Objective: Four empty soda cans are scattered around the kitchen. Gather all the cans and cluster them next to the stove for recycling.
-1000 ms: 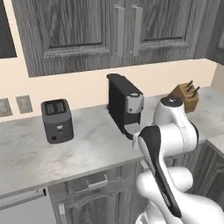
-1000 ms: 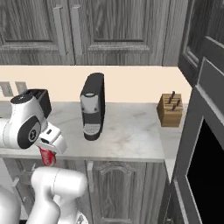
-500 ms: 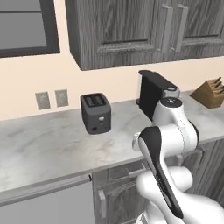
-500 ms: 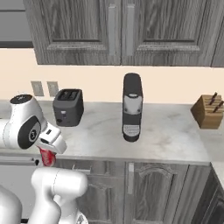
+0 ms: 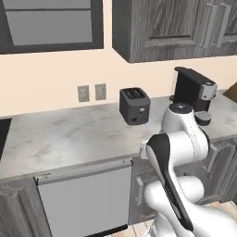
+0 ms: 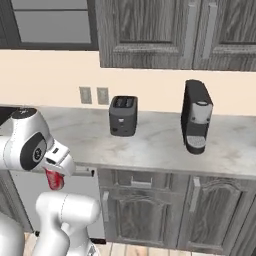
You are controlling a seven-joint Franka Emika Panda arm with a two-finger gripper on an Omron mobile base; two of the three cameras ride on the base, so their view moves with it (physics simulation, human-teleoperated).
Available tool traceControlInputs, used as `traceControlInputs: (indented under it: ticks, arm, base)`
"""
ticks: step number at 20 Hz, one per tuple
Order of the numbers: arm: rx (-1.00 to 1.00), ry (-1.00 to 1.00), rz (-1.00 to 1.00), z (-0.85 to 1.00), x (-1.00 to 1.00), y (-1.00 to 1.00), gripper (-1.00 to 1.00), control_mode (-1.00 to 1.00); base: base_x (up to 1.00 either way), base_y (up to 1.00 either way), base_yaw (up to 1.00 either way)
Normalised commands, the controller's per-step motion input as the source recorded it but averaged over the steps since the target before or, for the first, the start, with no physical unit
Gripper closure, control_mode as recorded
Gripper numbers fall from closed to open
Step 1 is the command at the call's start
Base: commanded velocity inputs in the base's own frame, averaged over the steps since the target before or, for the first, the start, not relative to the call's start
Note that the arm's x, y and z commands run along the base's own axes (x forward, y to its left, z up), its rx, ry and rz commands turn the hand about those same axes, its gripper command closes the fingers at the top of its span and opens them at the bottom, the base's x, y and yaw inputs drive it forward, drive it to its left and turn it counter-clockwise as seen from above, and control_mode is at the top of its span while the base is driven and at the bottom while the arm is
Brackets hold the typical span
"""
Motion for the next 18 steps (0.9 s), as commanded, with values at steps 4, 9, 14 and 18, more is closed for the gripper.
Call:
traceControlInputs:
  ticks: [4, 9, 14, 18]
  arm:
    - [0.00, 0.00, 0.00, 0.00, 0.00, 0.00, 1.00, 1.00]
    - [0.00, 0.00, 0.00, 0.00, 0.00, 0.00, 1.00, 1.00]
    - [0.00, 0.00, 0.00, 0.00, 0.00, 0.00, 1.00, 1.00]
    - [0.00, 0.00, 0.00, 0.00, 0.00, 0.00, 1.00, 1.00]
  base:
    - [-0.43, 0.71, 0.15]
    - [-0.25, 0.94, 0.13]
    - [-0.12, 1.00, 0.11]
    - [-0.09, 1.00, 0.11]
